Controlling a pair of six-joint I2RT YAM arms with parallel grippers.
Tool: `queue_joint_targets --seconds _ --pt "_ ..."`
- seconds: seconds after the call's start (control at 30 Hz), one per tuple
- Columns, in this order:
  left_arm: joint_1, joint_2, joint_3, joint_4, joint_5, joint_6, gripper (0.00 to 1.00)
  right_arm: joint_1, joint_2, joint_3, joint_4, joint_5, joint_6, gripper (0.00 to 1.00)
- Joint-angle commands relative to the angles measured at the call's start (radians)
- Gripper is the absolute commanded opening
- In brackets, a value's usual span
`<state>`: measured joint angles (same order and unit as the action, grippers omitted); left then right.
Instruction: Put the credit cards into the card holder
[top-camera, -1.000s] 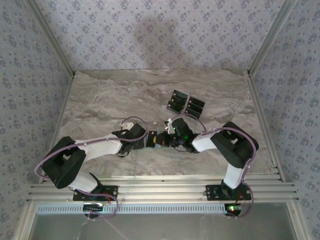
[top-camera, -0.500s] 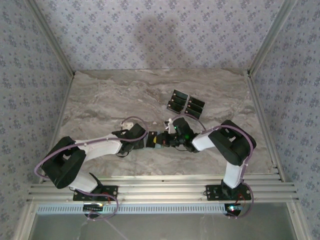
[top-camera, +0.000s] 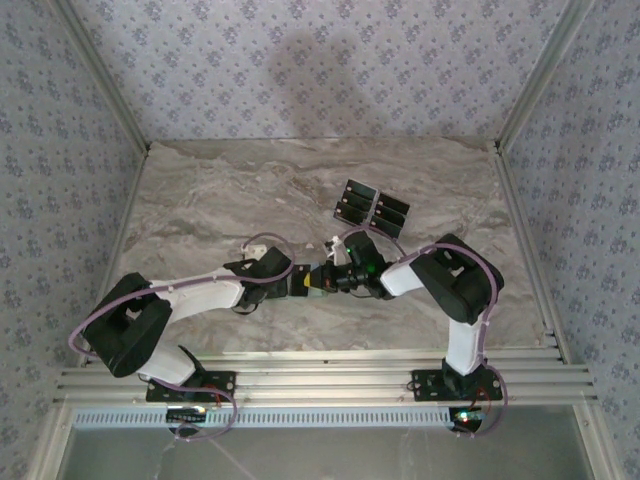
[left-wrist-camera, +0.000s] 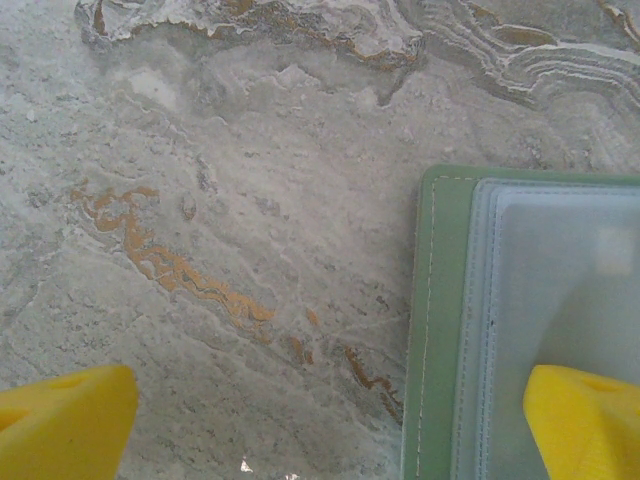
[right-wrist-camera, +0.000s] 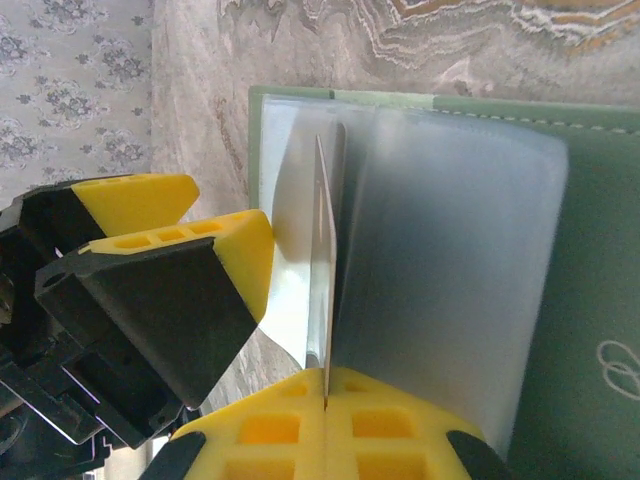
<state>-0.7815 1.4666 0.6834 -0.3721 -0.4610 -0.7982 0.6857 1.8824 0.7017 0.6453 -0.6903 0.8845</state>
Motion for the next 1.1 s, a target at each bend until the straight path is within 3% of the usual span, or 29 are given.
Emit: queue_joint_targets --seconds 0.0,1.07 --pt "-0.004 0.018 -0.024 -0.081 -0.008 0.005 1.00 -0.001 0.039 0.014 -0.056 -0.033 -0.028 0.00" --pt "-0.007 0.011 -0.020 -0.088 -0.021 0.004 1.00 -0.017 0.116 0.035 -0.064 -0.120 0.024 0.00"
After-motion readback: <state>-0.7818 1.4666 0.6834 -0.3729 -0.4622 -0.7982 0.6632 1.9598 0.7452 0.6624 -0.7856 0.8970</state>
